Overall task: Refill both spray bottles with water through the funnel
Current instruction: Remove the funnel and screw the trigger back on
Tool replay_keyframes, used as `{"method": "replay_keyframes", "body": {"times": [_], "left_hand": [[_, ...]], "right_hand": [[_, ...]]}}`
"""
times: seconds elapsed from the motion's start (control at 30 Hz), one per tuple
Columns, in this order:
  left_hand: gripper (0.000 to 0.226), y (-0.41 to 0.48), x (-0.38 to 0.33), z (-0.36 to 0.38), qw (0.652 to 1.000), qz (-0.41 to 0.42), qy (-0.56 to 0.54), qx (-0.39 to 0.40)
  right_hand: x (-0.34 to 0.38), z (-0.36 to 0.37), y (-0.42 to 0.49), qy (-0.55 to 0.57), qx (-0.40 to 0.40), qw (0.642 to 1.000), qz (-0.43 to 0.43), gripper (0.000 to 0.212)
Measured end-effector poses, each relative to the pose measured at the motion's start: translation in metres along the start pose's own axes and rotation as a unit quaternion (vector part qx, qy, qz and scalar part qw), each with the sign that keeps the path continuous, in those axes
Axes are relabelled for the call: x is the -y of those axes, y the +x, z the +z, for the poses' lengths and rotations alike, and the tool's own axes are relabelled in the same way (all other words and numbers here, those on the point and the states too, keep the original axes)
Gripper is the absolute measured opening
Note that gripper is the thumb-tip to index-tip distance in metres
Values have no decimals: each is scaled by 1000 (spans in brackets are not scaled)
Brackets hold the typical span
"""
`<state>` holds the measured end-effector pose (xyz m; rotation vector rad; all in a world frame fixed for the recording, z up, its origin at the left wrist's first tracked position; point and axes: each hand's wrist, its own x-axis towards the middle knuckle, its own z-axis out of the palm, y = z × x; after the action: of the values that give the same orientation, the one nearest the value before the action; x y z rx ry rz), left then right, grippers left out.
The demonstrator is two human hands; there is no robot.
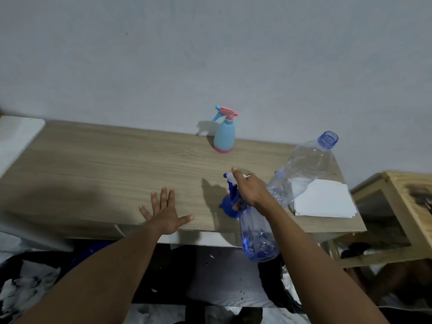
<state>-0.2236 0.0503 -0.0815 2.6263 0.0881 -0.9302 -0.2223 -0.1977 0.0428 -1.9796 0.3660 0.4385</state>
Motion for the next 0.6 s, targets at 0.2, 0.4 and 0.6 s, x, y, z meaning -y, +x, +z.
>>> {"method": "replay_keyframes", "body": {"times": [0.2, 0.4, 0.6], "left_hand": [[120, 0, -1, -1, 1000, -3, 1, -1], [120, 0, 0, 0, 1000, -4, -2, -4], [120, 0, 0, 1, 1000, 2, -4, -12]], "right_hand": [[-7, -2, -4, -52, -12, 998, 11, 70], [-14, -7, -5, -145, -62, 987, 26, 59], [-8, -10, 0, -21, -117, 993, 14, 55]]}}
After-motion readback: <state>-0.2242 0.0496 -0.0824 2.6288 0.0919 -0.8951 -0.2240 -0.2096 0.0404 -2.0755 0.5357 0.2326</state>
